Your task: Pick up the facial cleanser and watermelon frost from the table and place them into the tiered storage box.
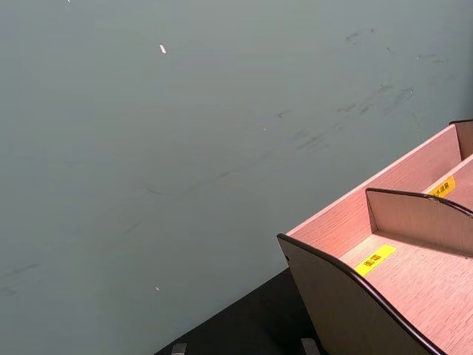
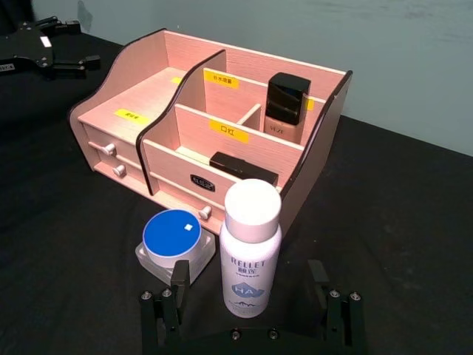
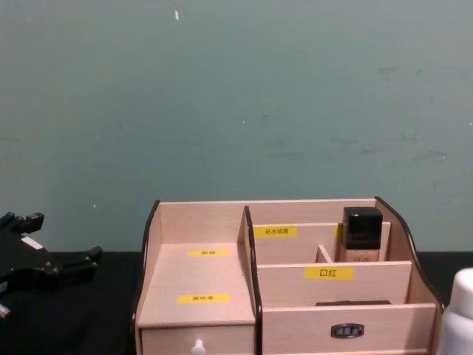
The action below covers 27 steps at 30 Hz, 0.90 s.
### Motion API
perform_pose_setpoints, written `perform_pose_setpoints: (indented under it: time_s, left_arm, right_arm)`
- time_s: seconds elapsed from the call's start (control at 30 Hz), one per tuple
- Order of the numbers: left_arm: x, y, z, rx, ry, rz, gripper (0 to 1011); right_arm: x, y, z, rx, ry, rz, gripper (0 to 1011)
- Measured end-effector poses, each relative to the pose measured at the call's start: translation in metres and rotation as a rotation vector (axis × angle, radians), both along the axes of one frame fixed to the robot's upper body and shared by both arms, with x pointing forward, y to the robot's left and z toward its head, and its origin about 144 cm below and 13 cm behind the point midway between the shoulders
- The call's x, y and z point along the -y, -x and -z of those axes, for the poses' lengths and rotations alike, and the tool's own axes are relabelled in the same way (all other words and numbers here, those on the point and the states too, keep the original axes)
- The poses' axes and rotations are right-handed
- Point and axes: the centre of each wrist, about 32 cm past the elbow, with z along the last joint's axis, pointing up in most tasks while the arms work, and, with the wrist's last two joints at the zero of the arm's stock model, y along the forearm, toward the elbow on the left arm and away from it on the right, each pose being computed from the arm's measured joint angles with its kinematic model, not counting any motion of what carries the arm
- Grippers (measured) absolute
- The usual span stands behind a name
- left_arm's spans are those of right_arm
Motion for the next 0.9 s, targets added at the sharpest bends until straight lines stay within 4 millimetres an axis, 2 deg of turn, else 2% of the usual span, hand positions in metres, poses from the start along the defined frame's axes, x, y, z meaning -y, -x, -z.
perform_pose_setpoints:
  time_s: [0.9]
  left_arm:
    - [0.0,0.0,0.0,0.0,0.0,0.0,1001]
  right_arm:
    - [-0.013,-0.037,0.025,0.005,-0.035,0.001,1000]
